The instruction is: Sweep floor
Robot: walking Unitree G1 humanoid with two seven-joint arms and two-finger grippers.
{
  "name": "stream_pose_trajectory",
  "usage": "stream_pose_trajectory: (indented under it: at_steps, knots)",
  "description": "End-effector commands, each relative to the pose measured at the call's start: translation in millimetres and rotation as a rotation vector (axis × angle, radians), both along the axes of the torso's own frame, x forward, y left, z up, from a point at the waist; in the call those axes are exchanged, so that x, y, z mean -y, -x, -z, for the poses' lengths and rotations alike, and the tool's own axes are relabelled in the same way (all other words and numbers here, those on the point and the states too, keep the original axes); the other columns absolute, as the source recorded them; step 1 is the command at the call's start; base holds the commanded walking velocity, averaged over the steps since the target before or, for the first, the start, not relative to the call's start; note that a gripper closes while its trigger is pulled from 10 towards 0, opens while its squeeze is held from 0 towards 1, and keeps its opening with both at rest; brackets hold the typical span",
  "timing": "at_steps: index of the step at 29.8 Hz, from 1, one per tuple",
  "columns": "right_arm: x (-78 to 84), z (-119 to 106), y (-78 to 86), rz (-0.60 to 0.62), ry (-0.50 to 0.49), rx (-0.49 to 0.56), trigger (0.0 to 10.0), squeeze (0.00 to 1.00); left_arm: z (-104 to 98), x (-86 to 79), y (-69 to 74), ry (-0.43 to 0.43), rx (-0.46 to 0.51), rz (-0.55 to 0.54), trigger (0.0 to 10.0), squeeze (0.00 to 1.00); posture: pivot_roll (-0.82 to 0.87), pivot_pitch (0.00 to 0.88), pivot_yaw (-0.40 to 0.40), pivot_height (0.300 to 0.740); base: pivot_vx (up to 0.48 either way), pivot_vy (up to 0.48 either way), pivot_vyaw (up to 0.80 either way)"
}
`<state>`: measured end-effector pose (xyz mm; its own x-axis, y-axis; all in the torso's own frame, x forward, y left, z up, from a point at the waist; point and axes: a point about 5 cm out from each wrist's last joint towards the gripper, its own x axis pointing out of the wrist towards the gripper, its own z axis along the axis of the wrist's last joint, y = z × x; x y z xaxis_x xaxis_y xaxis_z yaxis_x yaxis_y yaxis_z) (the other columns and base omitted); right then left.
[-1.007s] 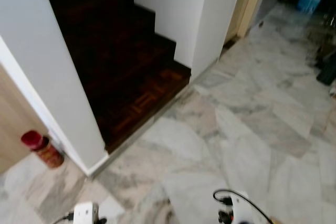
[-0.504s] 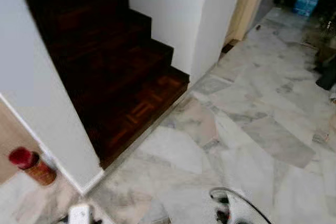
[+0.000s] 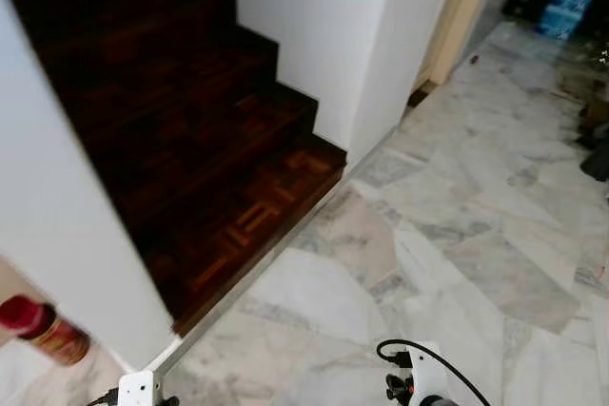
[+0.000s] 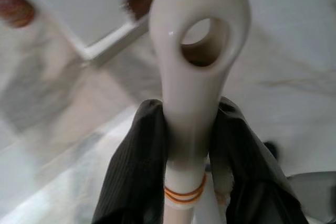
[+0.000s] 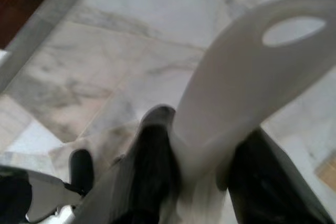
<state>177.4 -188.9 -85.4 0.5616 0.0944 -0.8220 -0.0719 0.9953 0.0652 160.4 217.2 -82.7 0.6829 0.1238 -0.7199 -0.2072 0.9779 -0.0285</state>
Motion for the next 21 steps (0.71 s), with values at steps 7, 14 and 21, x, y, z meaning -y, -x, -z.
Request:
stream_pose_trajectory:
  at_steps: [7, 14, 21]
  knots:
    - [-5.3, -4.0, -9.0, -0.006, -0.01, 0.038, 10.0, 0.0, -1.7, -7.0, 0.5, -0.01, 0.01, -0.022, 10.0, 0.0, -0.01, 0.065, -0.054, 0.74, 0.36, 0.0, 0.0]
    - [-5.4, -4.2, -9.3, -0.007, -0.013, 0.042, 10.0, 0.0, -1.7, -7.1, 0.6, -0.011, 0.011, -0.022, 10.0, 0.0, -0.01, 0.076, -0.052, 0.74, 0.358, 0.0, 0.0]
    - [-5.8, -4.5, -9.9, -0.007, -0.014, 0.044, 10.0, 0.0, -2.4, -7.9, 0.0, -0.011, 0.018, -0.025, 10.0, 0.0, 0.0, 0.083, -0.053, 0.74, 0.357, 0.0, 0.0]
